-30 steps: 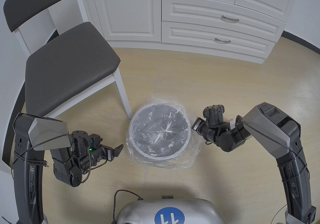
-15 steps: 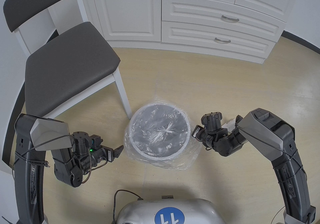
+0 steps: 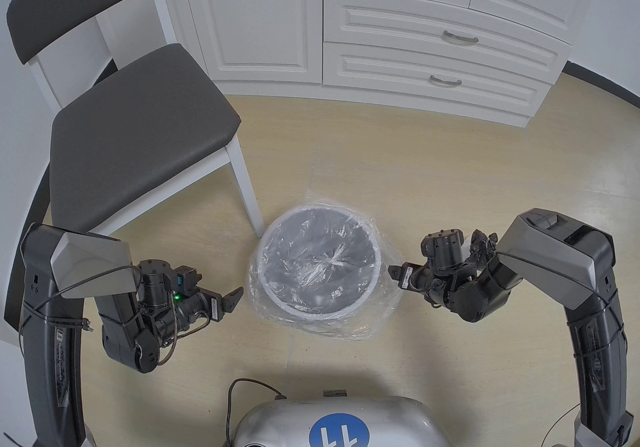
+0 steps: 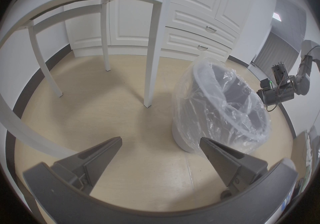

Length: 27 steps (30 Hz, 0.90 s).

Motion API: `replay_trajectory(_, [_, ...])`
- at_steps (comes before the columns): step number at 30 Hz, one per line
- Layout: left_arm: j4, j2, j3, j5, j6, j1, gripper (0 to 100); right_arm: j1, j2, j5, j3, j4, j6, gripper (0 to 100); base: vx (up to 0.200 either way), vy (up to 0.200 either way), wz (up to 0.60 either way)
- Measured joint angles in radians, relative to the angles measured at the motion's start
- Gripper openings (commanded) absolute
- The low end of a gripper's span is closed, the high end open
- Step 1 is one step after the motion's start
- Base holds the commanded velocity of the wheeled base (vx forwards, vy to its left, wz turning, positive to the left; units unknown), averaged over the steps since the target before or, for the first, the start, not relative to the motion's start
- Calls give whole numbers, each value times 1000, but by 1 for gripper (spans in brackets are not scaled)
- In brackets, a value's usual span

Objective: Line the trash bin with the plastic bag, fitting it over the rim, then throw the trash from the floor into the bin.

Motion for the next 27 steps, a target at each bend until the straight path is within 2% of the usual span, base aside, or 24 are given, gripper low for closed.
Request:
replay_trajectory(4, [-3, -23, 39, -52, 74, 9, 100, -13, -56, 2, 117, -58, -158, 100, 0, 0, 0])
replay_trajectory(8, [2, -44, 61, -87, 169, 14, 100, -25, -131, 3, 211, -83, -261, 100, 0, 0, 0])
replay_trajectory(16, [73, -83, 74, -181, 351, -16, 100, -34, -316, 3, 364, -95, -411, 100, 0, 0, 0])
replay_trajectory(20, [125, -95, 64, -219, 402, -67, 100, -26, -391, 3, 422, -137, -474, 100, 0, 0, 0])
replay_trajectory(27, [161, -49, -19, -226, 438, -126, 100, -20, -456, 4, 501, -277, -553, 100, 0, 0, 0])
